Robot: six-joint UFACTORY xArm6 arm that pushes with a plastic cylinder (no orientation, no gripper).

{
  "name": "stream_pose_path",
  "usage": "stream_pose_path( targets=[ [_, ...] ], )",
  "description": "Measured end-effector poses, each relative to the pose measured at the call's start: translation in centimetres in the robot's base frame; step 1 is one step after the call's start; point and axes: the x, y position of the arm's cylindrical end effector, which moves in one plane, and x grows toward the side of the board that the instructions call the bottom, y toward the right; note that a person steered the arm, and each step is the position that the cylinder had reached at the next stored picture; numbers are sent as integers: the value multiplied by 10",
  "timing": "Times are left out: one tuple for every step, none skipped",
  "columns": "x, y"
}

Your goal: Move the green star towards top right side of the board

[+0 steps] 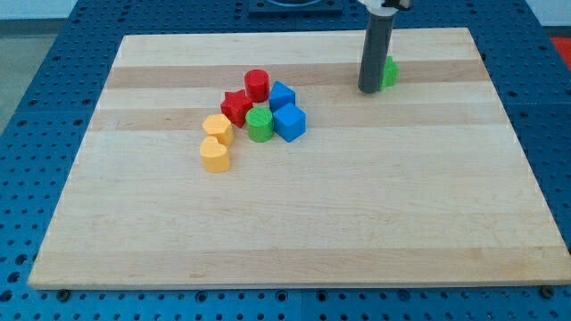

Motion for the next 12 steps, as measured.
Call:
stream_pose_path(
  targets=[
    [3,-41],
    [3,-44],
    [-2,-12],
    [-15,30],
    [-15,30],
    [-36,57],
    [-38,59],
    [-38,59],
    [-31,45],
    [25,-8],
    [38,-20],
    [55,-37]
  ],
)
